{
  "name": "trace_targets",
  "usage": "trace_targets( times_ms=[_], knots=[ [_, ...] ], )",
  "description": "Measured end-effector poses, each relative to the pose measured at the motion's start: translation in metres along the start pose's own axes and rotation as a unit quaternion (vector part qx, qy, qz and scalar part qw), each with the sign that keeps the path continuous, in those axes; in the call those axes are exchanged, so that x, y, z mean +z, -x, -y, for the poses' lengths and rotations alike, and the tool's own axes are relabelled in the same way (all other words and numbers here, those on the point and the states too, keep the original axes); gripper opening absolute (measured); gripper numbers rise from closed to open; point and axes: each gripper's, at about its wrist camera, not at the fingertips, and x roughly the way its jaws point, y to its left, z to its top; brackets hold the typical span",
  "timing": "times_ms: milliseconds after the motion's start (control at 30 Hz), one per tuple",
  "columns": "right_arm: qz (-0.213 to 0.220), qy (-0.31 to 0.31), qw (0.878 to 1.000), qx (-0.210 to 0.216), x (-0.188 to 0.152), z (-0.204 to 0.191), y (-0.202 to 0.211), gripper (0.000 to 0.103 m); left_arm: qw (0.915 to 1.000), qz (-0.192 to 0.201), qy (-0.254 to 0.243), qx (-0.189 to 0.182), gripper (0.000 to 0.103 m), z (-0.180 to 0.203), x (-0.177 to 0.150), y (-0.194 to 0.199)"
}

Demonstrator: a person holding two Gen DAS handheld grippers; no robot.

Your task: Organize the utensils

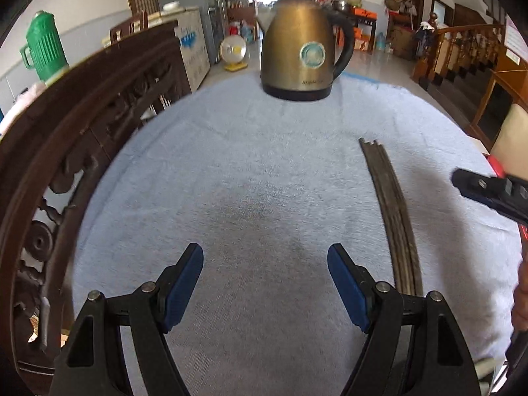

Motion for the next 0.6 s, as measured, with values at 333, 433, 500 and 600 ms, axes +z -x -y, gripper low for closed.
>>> trace_targets(
  times_ms=[333, 433, 500, 600],
  knots=[
    [-0.074, 0.019, 0.995, -0.065, 0.028, -0.007, -0.099, 0.027, 0.9994, -0.034, -0.005, -0.011, 0.078, 0.002, 0.018, -0.034],
    [-0.069, 0.052, 0.991, -0.101, 0.025, -0.006, -0.1, 0.017, 0.9988, -0.038, -0.01, -0.028, 0.078, 0.009, 0.027, -0.046],
    [-0.06, 0.045, 0.99, -0.122, 0.027, 0.005, -0.093, 0.017, 0.9985, -0.04, -0.012, -0.037, 0.078, 0.015, 0.032, -0.053],
    [-0.05, 0.016, 0.991, -0.123, 0.035, 0.028, -0.084, 0.018, 0.9966, -0.043, -0.02, -0.067, 0.078, 0.034, 0.042, -0.067]
  ],
)
